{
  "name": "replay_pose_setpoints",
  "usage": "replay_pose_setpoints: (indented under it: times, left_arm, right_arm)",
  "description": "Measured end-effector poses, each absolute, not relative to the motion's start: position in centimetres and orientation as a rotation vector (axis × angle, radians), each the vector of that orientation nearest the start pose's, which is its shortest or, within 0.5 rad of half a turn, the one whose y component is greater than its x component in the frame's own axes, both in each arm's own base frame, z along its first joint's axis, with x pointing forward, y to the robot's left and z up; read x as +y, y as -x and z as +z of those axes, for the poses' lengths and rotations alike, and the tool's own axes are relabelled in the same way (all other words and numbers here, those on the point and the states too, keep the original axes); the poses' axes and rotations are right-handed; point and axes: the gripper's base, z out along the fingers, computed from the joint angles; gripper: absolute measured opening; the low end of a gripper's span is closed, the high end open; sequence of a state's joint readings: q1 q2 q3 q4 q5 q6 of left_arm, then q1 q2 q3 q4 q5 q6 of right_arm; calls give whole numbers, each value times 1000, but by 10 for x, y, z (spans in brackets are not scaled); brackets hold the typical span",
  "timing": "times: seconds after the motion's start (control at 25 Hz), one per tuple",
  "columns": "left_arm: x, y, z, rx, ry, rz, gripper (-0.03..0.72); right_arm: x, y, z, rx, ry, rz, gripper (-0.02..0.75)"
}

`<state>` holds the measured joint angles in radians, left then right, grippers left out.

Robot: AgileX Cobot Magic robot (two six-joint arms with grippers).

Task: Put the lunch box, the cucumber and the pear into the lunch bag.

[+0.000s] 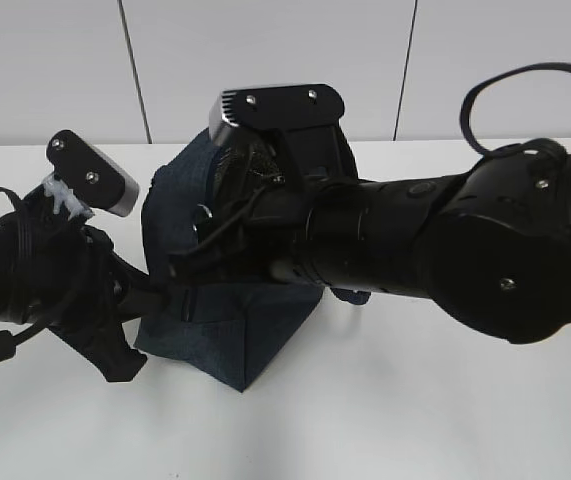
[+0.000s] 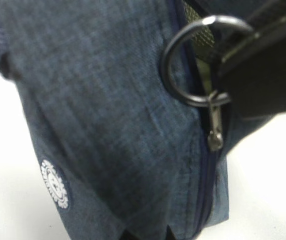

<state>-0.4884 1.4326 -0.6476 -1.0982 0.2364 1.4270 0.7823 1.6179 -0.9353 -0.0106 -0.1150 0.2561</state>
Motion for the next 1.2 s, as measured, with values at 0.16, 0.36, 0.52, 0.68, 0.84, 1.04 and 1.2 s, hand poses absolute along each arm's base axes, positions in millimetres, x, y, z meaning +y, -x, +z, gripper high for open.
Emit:
replay_pose_setpoints:
  times: [0.16,0.36,0.52,0.68,0.84,1.04,1.2]
  left_arm:
    - [-142,-227,199,2135,-1049,-321,7]
    - [-142,-227,199,2135,-1048,-322,6]
    - [-142,-227,199,2136,-1047,-323,6]
    - [-143,-226,199,2138,-1049,-332,6]
    - [-143,-226,199,2138,-1051,-334,6]
    - [-143,-226,199,2139,-1053,-338,6]
    - [-143,-226,199,2140,-1056,-343,6]
  right_arm:
    - [247,-255,246,2046,516,640,0]
    - [247,-261,256,2064,473,649,0]
    - [242,-268,259,2094,392,666,0]
    - [238,-271,258,2118,343,674,0]
    - [236,-269,264,2109,331,686,0]
    - [229,-272,273,2089,302,686,0]
    - [218,-280,272,2095,262,661,0]
